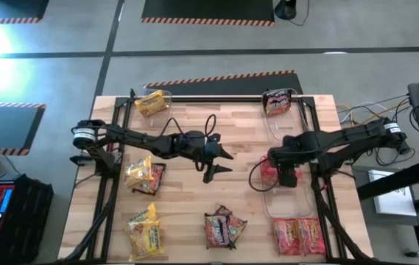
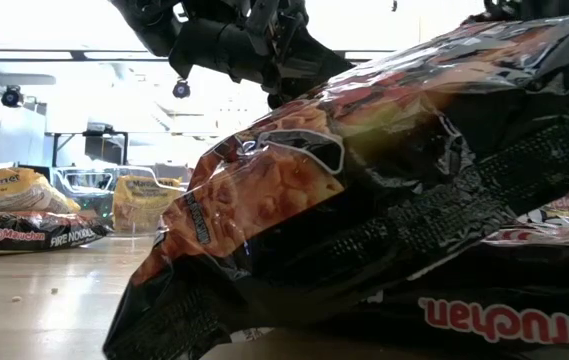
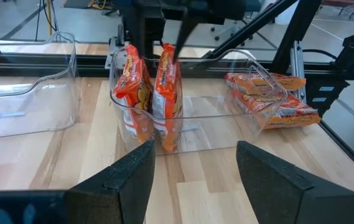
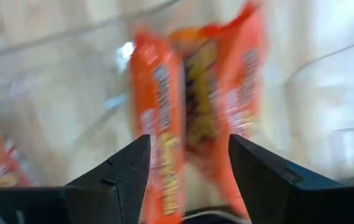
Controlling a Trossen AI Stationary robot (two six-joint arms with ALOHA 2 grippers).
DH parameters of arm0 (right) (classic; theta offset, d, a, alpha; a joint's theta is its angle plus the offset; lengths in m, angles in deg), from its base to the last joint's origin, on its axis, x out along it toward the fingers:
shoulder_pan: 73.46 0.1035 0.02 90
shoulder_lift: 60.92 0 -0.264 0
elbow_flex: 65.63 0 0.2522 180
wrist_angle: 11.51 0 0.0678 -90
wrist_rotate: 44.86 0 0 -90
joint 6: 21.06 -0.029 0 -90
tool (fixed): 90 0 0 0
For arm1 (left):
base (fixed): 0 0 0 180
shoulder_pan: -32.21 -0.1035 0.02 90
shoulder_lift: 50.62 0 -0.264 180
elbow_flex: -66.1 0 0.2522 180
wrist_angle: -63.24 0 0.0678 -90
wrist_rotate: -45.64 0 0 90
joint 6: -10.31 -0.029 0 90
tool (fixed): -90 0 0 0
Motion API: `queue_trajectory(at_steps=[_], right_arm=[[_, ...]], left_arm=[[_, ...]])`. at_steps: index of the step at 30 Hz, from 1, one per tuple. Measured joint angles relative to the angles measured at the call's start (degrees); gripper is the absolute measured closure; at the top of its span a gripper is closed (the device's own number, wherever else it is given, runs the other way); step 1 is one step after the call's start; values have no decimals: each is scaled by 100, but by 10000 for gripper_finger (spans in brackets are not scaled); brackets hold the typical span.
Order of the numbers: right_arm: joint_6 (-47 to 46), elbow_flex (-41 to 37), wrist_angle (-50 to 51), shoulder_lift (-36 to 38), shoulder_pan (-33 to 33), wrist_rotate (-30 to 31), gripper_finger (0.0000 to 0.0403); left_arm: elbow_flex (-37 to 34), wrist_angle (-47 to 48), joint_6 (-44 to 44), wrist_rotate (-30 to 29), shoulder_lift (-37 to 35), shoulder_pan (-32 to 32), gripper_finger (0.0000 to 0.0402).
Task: Sort Maruchan noodles
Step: Put the black noodle pack into the top right transparent bin
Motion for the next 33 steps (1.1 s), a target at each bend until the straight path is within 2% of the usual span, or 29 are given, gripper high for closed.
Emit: queue_trajectory(at_steps=[4, 7, 10, 14, 17, 20, 24, 27, 33], right_arm=[[-80, 272, -119, 0, -2, 799, 197], [-378, 279, -807, 0, -2, 944, 197], [-550, 197, -1812, -9, 26, 743, 197], [-712, -43, -3414, -56, 124, 108, 197], [-1181, -301, -4394, -124, 243, -162, 197], [-1775, -557, -4943, -270, 423, -179, 197], [-2396, -656, -5323, -545, 705, -156, 197], [-2636, -658, -5693, -820, 933, -152, 197], [-2798, -326, -6009, -1309, 1190, -102, 197]], left_arm=[[0, 2, 4, 1, 0, 0, 193], [0, 61, 93, 57, 0, 14, 193], [0, 166, 297, 74, 0, 41, 193], [-1, 385, 587, 93, 1, 103, 193], [-53, 548, 871, 322, 0, 219, 193], [-111, 671, 1146, 705, -18, 413, 193], [-157, 1115, 1386, 803, -184, 770, 193], [-166, 1273, 1405, 542, -268, 1177, 193], [-174, 1410, 1390, -362, -284, 1950, 193]])
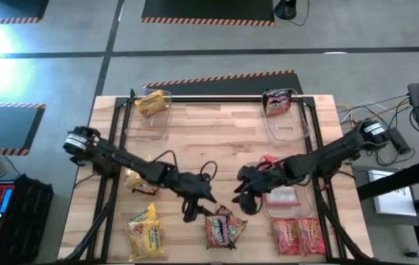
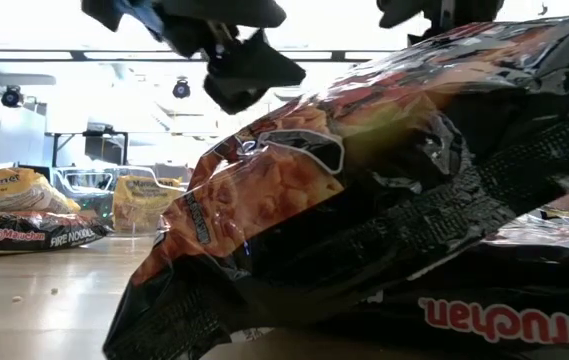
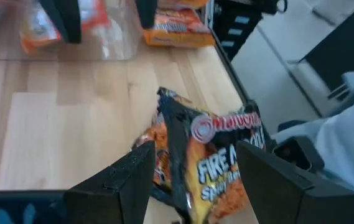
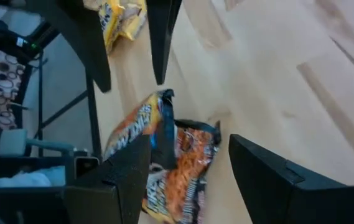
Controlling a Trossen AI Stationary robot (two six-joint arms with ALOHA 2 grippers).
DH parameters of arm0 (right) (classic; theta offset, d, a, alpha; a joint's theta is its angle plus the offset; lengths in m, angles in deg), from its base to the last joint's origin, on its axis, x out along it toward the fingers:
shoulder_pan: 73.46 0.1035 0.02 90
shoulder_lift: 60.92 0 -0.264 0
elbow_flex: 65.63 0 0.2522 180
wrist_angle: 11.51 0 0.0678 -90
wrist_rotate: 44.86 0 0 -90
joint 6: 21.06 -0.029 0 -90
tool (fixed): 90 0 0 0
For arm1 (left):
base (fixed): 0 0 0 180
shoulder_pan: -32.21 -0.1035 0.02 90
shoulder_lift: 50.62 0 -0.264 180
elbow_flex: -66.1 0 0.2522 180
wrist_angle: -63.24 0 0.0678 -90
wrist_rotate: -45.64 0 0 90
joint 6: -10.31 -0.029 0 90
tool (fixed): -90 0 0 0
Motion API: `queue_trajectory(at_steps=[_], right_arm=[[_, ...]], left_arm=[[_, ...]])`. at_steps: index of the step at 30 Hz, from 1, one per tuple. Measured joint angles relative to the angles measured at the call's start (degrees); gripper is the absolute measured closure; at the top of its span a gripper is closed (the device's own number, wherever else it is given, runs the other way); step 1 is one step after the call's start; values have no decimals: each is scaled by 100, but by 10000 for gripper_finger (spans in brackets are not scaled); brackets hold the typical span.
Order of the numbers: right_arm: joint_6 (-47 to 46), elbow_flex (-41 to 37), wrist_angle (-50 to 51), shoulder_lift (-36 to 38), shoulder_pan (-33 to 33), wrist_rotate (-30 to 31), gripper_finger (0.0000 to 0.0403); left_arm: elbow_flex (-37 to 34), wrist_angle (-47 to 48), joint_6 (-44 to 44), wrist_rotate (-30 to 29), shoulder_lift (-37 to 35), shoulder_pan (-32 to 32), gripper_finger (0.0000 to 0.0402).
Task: Sort Maruchan noodles
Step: Put the black noodle pack into the top right transparent bin
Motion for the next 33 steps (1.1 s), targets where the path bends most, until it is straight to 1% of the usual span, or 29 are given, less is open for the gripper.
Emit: queue_trajectory(at_steps=[3, 6, 9, 12, 15, 17, 18, 22, 27, 33], right_arm=[[-279, 228, -23, -254, 146, 12, 197], [-639, 462, -140, -558, 323, -1, 197], [-1001, 761, -148, -924, 493, 1, 197], [-1242, 1105, -129, -1367, 641, 15, 197], [-1251, 1451, 24, -1737, 765, 3, 197], [-1207, 1690, 336, -1876, 822, -3, 197], [-1189, 1813, 590, -1920, 844, 14, 197], [-1300, 2205, 1561, -1961, 998, 562, 197], [-1588, 2257, 1762, -1906, 1215, 1038, 197], [-1946, 2006, 1712, -1954, 1408, 1375, 197]], left_arm=[[-15, 161, 69, -218, 0, 331, 193], [-21, 137, 109, -245, 4, 676, 193], [-21, 120, 93, -450, 4, 1002, 193], [-28, 112, 90, -874, 9, 1295, 193], [-49, 74, 79, -1469, 55, 1495, 193], [-56, -9, 95, -1861, 155, 1567, 193], [-58, -106, 109, -1945, 234, 1578, 193], [-58, -662, 190, -1986, 673, 1598, 193], [-56, -945, 435, -2066, 960, 1626, 193], [-52, -1221, 520, -2110, 1087, 1780, 201]])
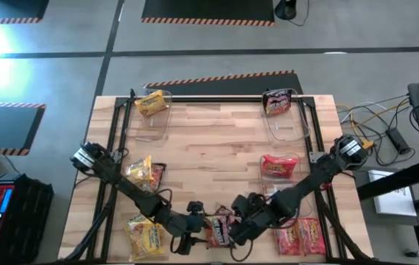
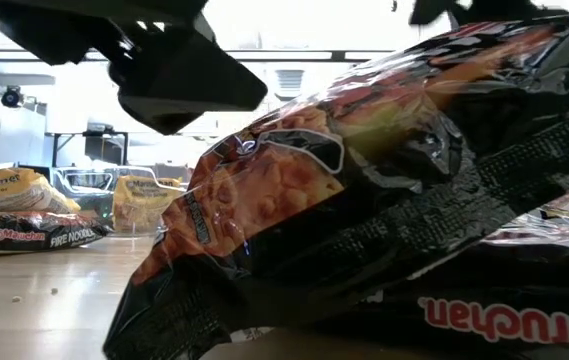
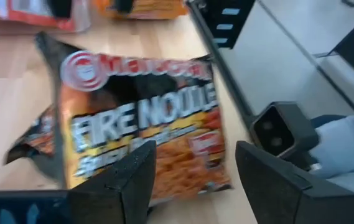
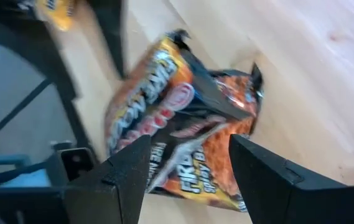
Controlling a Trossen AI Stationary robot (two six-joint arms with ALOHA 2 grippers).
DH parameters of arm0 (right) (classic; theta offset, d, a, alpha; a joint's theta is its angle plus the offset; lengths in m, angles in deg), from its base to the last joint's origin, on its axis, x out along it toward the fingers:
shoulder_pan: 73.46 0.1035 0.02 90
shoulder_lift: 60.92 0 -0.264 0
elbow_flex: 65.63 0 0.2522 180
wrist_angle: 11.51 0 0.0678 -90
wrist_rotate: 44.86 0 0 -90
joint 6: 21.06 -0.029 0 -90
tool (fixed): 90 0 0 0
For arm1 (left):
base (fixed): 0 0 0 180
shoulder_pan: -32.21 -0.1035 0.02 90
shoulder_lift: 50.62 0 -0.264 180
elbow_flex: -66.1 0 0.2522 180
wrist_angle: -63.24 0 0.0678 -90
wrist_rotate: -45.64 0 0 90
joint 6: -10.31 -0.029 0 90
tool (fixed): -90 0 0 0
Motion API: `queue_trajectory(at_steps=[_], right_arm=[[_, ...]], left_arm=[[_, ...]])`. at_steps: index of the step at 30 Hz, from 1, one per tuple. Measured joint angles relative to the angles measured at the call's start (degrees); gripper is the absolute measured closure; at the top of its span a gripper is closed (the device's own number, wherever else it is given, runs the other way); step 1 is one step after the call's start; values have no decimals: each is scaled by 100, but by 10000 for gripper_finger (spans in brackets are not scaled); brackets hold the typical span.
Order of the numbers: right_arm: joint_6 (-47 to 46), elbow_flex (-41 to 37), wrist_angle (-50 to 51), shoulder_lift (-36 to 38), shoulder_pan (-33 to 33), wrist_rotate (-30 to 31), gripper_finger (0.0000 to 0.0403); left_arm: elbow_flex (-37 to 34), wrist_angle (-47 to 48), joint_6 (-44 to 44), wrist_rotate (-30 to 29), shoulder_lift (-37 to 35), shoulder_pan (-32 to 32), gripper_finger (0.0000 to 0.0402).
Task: Sort Maruchan noodles
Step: Put the black noodle pack into the top right transparent bin
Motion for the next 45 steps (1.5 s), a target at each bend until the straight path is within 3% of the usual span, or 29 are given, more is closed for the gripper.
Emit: queue_trajectory(at_steps=[8, 18, 35, 45], right_arm=[[-277, -171, -139, -49, 95, 279, 197], [-246, -175, -626, -88, 108, 108, 197], [-636, -194, -638, -164, 106, 16, 197], [-823, -199, -626, -199, 106, 175, 197]], left_arm=[[2, -230, 116, -13, 346, 45, 220], [0, -366, 141, -57, 563, 41, 236], [0, -477, -65, -87, 575, -187, 237], [2, -1087, -72, -85, 951, -235, 237]])
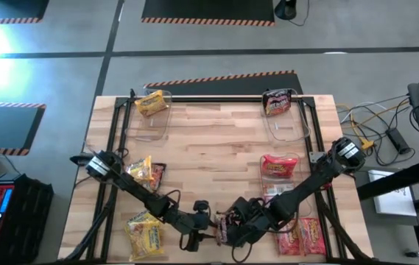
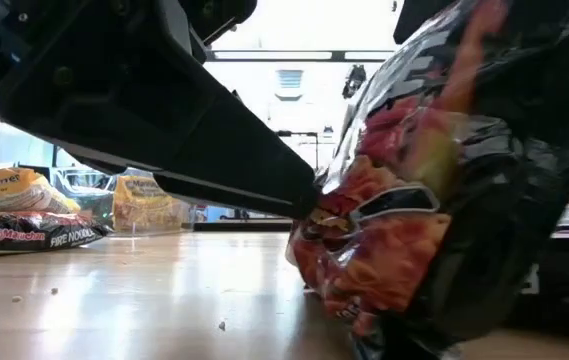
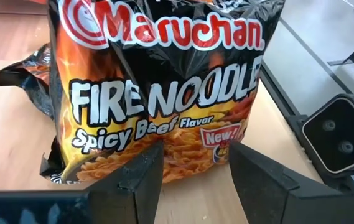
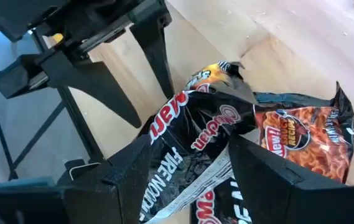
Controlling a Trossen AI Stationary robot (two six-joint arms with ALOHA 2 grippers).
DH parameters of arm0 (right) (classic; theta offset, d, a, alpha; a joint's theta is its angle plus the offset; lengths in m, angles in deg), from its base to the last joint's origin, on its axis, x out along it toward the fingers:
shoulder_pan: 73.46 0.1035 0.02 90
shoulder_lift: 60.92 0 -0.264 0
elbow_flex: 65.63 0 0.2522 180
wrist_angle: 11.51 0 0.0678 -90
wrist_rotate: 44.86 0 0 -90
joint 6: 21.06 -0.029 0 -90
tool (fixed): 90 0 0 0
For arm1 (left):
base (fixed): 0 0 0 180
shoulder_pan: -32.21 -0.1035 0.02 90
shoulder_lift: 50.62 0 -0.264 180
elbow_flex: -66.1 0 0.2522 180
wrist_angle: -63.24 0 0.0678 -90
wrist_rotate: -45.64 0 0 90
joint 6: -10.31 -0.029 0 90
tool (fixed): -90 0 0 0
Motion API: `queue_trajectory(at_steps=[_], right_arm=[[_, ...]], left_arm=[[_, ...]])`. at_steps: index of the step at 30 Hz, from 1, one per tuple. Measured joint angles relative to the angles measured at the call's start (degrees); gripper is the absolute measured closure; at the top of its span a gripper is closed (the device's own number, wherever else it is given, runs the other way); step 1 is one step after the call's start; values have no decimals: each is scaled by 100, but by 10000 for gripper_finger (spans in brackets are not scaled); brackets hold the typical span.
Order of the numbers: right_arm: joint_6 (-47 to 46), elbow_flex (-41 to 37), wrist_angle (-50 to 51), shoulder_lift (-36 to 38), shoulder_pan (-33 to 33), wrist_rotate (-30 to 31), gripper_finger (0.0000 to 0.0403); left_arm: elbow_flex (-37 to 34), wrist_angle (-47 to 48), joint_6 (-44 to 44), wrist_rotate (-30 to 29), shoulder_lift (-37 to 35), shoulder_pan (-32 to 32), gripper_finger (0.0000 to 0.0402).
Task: Sort Maruchan noodles
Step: Put the black noodle pack into the top right transparent bin
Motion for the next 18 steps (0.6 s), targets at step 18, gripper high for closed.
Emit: queue_trajectory(at_steps=[18], right_arm=[[-572, 260, -10, 22, 11, -750, 197]], left_arm=[[0, -263, -42, 2, 15, -25, 237]])
